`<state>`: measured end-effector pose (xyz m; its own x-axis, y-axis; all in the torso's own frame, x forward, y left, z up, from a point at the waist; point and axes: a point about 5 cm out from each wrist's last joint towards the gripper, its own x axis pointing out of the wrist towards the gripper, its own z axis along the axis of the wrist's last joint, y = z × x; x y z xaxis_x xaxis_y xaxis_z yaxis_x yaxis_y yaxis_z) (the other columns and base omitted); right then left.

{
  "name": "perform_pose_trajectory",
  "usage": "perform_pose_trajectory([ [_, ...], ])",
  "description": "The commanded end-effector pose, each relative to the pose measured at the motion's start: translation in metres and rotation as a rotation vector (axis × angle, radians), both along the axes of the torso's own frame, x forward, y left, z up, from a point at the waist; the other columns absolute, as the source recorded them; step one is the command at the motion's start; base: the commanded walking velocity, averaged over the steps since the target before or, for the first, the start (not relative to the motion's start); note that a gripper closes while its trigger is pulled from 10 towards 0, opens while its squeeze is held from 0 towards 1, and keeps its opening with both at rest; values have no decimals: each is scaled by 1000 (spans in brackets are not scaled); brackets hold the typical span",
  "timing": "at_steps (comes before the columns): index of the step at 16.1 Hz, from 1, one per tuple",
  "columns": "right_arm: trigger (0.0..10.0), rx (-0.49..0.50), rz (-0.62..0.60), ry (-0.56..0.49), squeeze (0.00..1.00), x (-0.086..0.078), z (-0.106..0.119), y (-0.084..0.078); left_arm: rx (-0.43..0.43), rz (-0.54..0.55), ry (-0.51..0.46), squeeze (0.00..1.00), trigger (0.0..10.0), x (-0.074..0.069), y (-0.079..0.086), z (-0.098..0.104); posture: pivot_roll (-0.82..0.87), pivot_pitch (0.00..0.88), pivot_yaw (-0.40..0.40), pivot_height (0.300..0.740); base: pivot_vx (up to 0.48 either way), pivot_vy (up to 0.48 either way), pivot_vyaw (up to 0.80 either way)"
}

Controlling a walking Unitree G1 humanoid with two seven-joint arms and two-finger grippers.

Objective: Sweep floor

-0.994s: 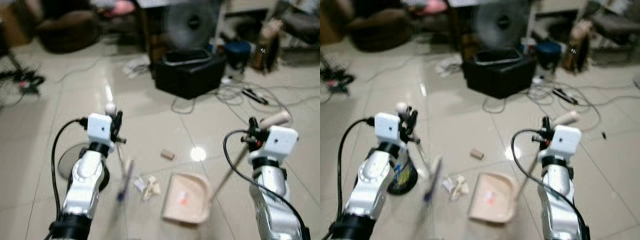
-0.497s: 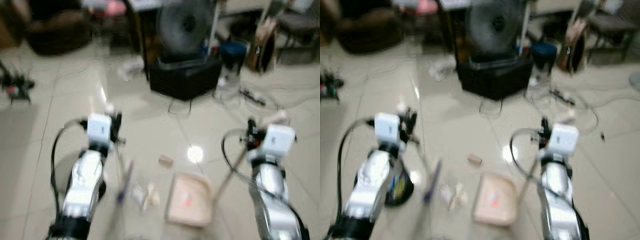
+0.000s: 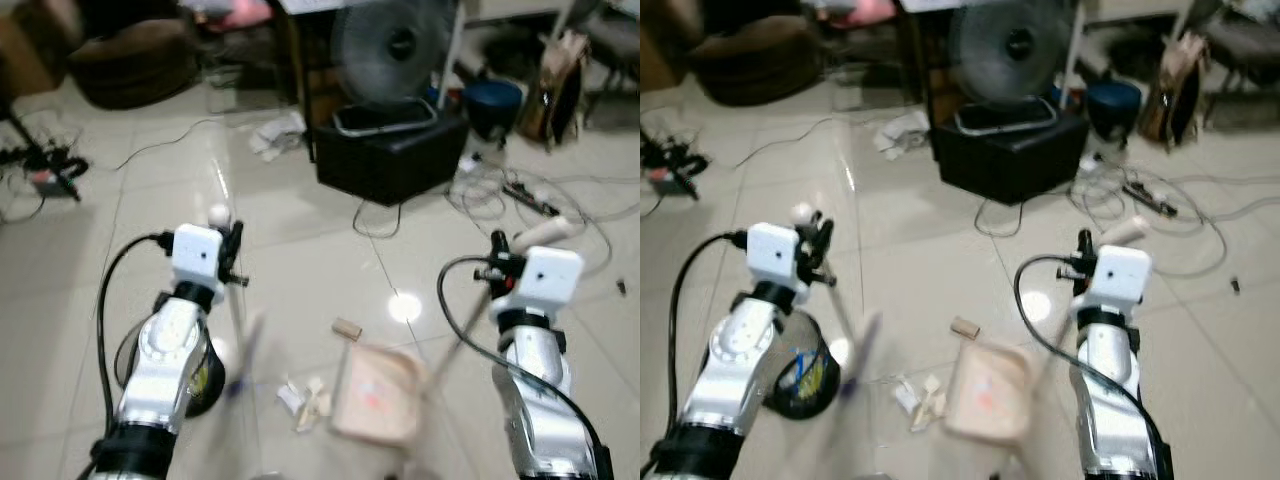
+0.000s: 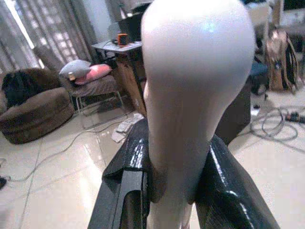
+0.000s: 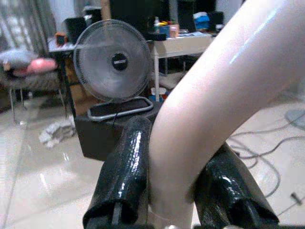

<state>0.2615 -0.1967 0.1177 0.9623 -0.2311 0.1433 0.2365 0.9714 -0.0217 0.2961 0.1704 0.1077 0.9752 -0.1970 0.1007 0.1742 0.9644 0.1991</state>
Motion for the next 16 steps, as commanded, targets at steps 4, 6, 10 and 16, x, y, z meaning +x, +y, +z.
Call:
perform_pose_trajectory([
  [4,10000,-92,-92,-24,0,-3,5,-14,4,-50,-52,0,10000,5,-6,6,-15,68,97,740,0,0,0],
  [6,10000,-104,-99,-28,0,-2,5,-16,6,-46,-63,0,10000,7,-4,7,-13,69,103,740,0,0,0],
  [10,10000,-104,-105,-33,0,-3,4,-20,14,-46,-67,0,10000,9,-2,7,-7,83,107,740,0,0,0],
  [16,10000,-138,-36,-24,0,9,-2,-17,19,-86,-30,0,10000,12,-14,-2,-9,107,120,740,0,0,0],
])
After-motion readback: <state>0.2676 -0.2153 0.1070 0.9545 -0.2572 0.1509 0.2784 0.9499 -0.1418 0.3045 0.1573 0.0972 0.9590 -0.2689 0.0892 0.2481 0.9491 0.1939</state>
